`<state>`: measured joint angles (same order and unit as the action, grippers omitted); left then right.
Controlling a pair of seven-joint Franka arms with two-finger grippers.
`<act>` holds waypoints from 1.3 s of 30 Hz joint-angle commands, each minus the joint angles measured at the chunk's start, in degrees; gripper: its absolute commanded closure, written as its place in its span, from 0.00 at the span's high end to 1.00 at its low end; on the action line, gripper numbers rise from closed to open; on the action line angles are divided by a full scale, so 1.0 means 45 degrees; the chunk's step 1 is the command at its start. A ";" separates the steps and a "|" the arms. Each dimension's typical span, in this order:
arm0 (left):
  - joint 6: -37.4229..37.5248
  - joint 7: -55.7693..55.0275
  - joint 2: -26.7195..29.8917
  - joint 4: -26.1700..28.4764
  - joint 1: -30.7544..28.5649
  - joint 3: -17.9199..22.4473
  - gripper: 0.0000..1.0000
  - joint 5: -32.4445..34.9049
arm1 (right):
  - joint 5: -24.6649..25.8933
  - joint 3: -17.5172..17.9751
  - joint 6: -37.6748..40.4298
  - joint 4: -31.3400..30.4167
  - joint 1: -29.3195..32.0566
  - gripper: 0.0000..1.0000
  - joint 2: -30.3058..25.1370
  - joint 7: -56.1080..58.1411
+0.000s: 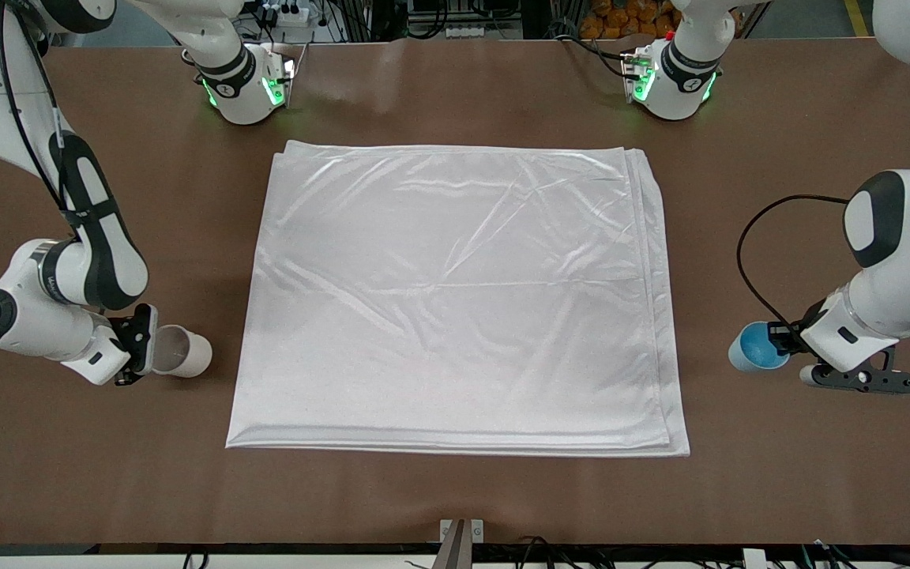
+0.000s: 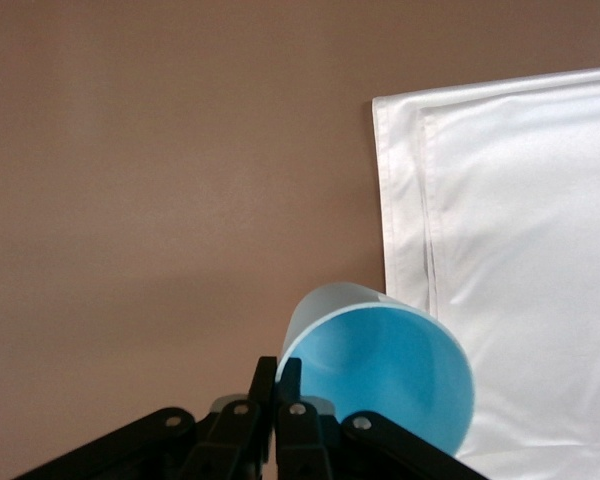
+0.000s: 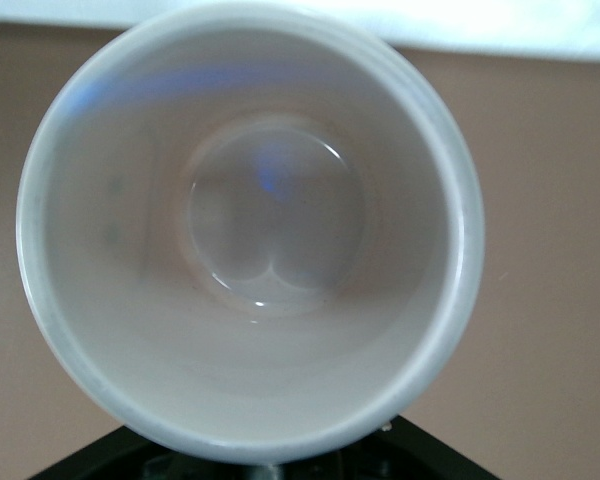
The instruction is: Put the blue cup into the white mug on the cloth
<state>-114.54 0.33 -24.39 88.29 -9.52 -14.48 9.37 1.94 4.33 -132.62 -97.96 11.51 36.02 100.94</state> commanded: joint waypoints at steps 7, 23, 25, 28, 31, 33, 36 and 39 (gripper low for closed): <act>0.0298 -0.0015 0.0089 -0.0089 -0.0034 -0.0082 0.00 -0.0207 | -0.0217 0.1145 0.1170 -0.0243 0.0001 0.00 -0.1051 -0.0711; 0.0337 -0.0015 0.0050 -0.0070 0.0259 -0.0082 0.00 -0.0207 | -0.0139 0.1381 0.1561 -0.0829 -0.2458 0.00 -0.2222 -0.4166; 0.0337 -0.0015 0.0050 -0.0070 0.0298 -0.0082 0.00 -0.0207 | -0.0139 0.1381 0.1561 -0.0927 -0.2888 0.00 -0.2340 -0.4792; 0.0337 -0.0015 0.0050 -0.0070 0.0299 -0.0082 0.00 -0.0207 | -0.0100 0.1381 0.1542 -0.0947 -0.3708 0.00 -0.2457 -0.5865; 0.0337 -0.0015 0.0050 -0.0070 0.0357 -0.0082 0.00 -0.0226 | 0.0036 0.1361 0.1542 -0.0927 -0.4528 0.00 -0.2496 -0.7018; 0.0356 -0.0015 0.0050 -0.0089 0.0396 -0.0082 0.00 -0.0226 | 0.0076 0.1361 0.1542 -0.0927 -0.5017 0.00 -0.2477 -0.7565; 0.0512 -0.0015 0.0069 -0.0089 0.0416 -0.0082 0.00 -0.0207 | 0.0154 0.1361 0.1445 -0.0927 -0.5622 0.00 -0.2360 -0.8153; 0.0610 -0.0015 0.0069 -0.0148 0.0416 -0.0082 0.00 -0.0207 | 0.0445 0.1342 0.1386 -0.0927 -0.6403 0.00 -0.2320 -0.8776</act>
<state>-113.54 0.30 -24.40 88.30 -7.85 -14.84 9.34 2.07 10.81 -125.85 -100.31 -13.34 26.86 65.86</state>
